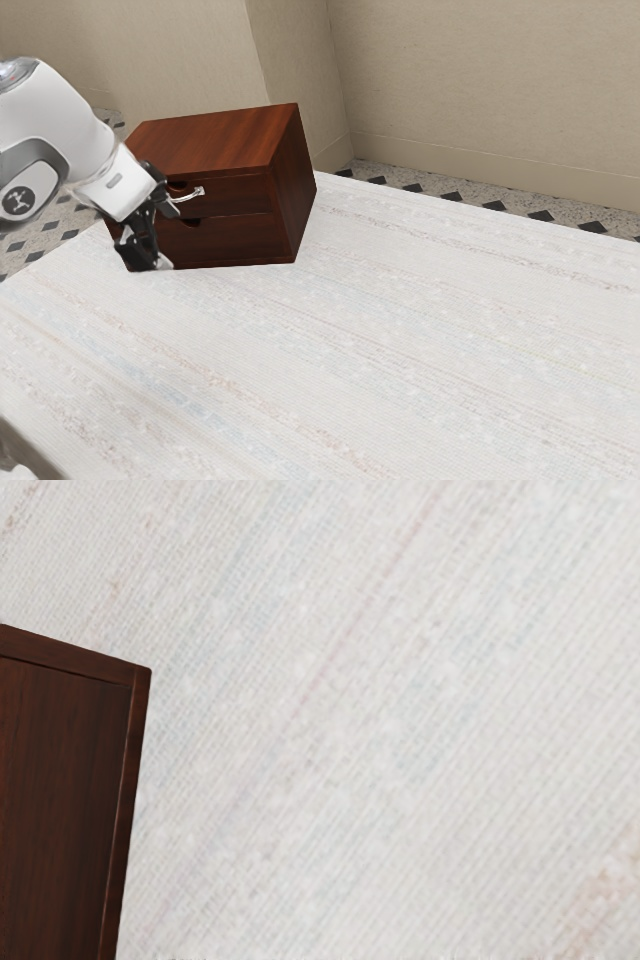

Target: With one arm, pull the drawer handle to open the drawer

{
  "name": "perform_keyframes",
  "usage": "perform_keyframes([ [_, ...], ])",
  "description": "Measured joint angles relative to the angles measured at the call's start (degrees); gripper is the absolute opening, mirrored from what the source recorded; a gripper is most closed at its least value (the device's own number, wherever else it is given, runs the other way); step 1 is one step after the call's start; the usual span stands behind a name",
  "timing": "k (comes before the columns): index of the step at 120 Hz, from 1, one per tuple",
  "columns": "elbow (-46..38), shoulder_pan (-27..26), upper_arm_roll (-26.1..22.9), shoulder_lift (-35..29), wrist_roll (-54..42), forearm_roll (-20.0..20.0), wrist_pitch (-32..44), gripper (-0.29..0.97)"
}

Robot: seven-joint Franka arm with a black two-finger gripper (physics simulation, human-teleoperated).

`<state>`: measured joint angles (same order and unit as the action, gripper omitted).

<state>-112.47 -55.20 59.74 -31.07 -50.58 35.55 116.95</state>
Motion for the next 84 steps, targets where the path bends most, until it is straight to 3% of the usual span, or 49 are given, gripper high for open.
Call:
perform_keyframes([
  [16, 2.58, -3.99, 6.39, -0.28, -2.21, 1.91, 1.06, 0.68],
  [40, 10.63, -20.23, 24.08, -0.24, -4.70, 2.66, 2.34, 0.68],
  [84, 20.53, -36.01, 41.70, -0.94, -7.63, 3.28, 4.81, 0.68],
])
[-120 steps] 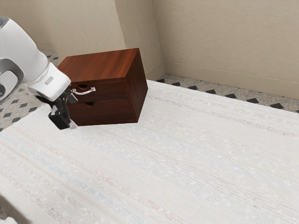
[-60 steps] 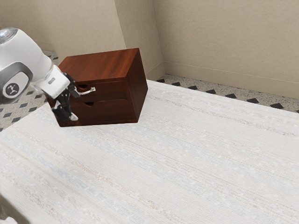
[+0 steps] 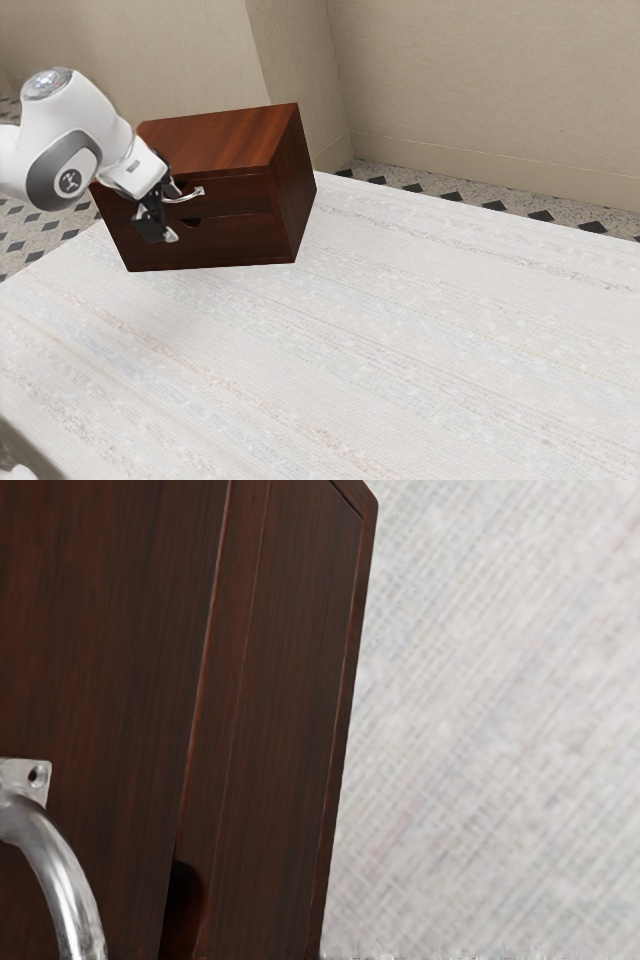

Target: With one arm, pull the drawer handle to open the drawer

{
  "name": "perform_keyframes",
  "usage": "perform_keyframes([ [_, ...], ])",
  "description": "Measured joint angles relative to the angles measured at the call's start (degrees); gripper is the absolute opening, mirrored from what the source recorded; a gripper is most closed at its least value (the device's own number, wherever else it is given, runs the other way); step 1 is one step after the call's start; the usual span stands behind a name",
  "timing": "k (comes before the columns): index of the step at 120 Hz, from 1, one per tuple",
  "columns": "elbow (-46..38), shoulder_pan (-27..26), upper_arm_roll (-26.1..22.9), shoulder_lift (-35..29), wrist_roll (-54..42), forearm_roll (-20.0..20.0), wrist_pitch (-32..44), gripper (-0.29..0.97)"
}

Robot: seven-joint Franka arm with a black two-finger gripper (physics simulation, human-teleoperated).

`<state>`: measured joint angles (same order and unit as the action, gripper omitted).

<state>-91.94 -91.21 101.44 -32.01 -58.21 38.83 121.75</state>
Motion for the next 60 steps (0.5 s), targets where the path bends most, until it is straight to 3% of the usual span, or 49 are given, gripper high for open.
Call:
perform_keyframes([
  [60, 0.41, -1.71, 2.98, -1.73, -1.90, 0.13, 2.15, 0.69],
])
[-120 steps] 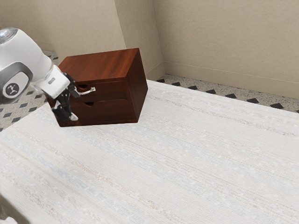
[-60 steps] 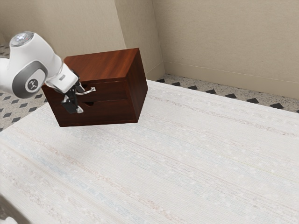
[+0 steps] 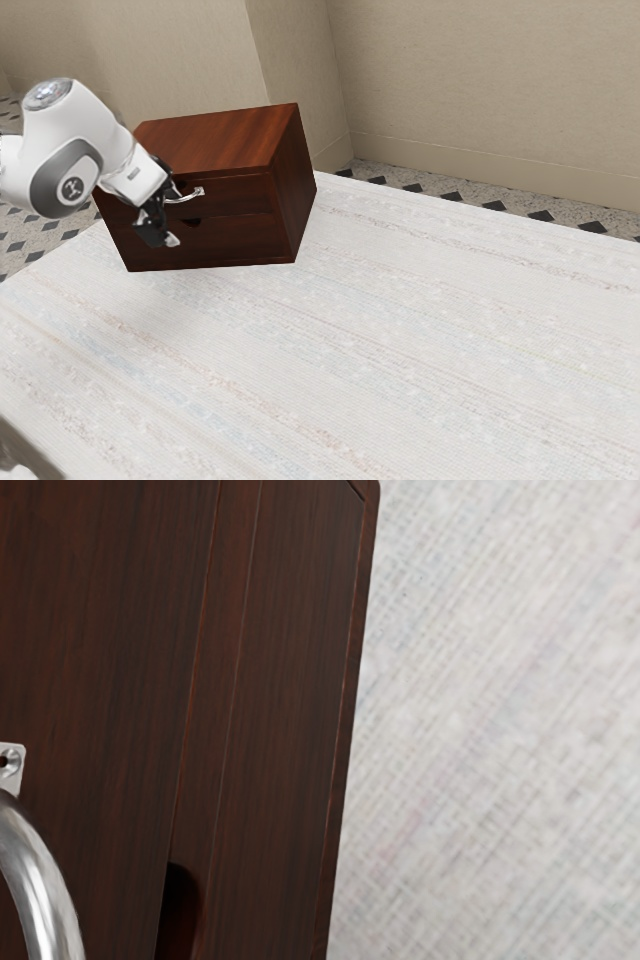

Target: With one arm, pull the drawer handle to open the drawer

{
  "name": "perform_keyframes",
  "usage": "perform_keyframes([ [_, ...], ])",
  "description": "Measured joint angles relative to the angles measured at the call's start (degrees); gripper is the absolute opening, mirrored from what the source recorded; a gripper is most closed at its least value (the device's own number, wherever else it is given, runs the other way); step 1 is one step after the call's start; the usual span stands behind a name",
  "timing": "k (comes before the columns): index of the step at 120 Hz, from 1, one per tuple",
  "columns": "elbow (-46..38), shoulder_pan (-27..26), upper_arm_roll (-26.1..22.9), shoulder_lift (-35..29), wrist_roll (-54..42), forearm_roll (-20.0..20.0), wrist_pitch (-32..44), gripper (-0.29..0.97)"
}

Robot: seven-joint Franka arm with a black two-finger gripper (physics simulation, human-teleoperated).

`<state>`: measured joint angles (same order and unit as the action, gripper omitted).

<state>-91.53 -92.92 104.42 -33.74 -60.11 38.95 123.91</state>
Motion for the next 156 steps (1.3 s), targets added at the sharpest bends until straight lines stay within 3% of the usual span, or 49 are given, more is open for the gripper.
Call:
perform_keyframes([
  [43, -3.07, 1.79, -0.31, 2.27, -0.36, -0.10, 0.47, 0.69],
  [67, -8.34, 11.72, -9.17, 3.80, 0.02, -0.20, 0.52, 0.62],
  [96, -10.89, 14.84, -12.25, 4.36, 0.83, -0.27, 0.91, 0.67],
  [111, -12.93, 19.06, -17.27, 4.66, 1.33, -0.23, 1.05, 0.67],
  [156, -13.31, 20.61, -18.15, 4.28, 2.64, 0.51, 2.66, 0.68],
])
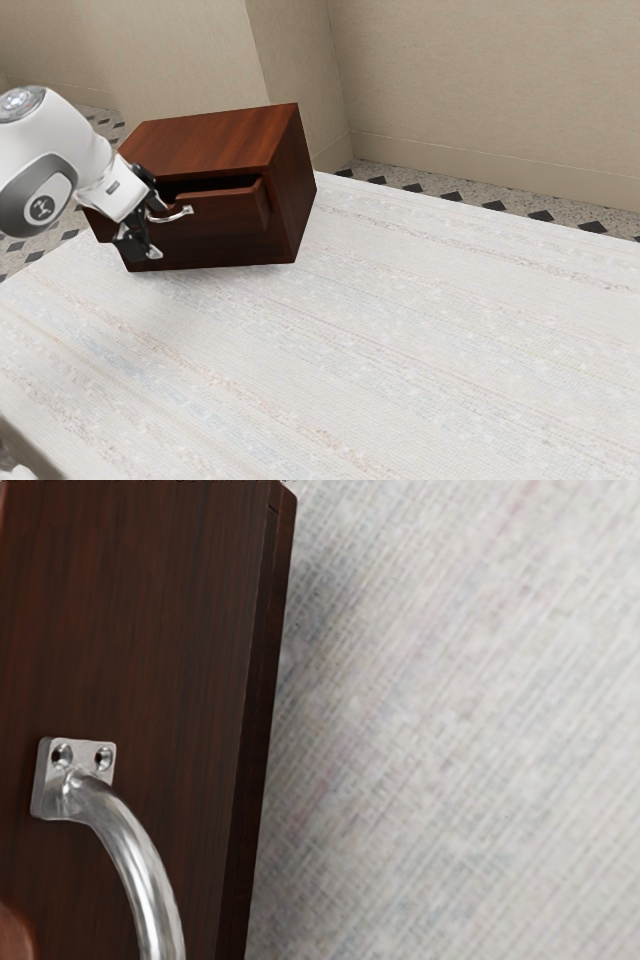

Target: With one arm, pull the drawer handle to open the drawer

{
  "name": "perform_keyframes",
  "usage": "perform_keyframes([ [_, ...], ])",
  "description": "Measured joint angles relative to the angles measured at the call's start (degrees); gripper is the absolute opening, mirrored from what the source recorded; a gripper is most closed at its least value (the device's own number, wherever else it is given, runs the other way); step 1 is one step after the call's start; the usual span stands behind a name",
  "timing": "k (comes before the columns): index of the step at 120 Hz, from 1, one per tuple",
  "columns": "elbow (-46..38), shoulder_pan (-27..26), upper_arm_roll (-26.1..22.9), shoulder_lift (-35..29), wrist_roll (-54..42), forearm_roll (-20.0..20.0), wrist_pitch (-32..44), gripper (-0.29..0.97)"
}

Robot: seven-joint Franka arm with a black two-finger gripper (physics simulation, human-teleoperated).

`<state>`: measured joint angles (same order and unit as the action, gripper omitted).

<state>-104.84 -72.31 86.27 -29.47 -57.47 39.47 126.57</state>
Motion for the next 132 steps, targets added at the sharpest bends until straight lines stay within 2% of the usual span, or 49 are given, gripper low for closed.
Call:
perform_keyframes([
  [47, -1.97, -0.07, 0.65, -1.30, 1.06, 0.30, 1.35, 0.68],
  [56, -2.97, 0.41, 0.60, -1.58, 1.24, 0.47, 1.64, 0.72],
  [59, -3.27, 0.57, 0.59, -1.64, 1.30, 0.49, 1.75, 0.68],
  [84, -4.54, 0.85, 0.08, -0.75, 1.92, 0.58, 2.40, 0.68],
  [88, -4.78, 1.34, -0.52, -0.57, 2.04, 0.49, 2.44, 0.66],
  [94, -5.50, 3.42, -2.55, -0.44, 2.21, 0.38, 2.51, 0.50],
  [96, -5.74, 3.94, -3.02, -0.42, 2.29, 0.42, 2.54, 0.48],
  [115, -8.27, 8.04, -6.66, -0.39, 2.88, 0.54, 2.82, 0.60],
  [132, -10.65, 11.58, -10.14, -0.41, 3.53, 0.19, 3.42, 0.60],
])
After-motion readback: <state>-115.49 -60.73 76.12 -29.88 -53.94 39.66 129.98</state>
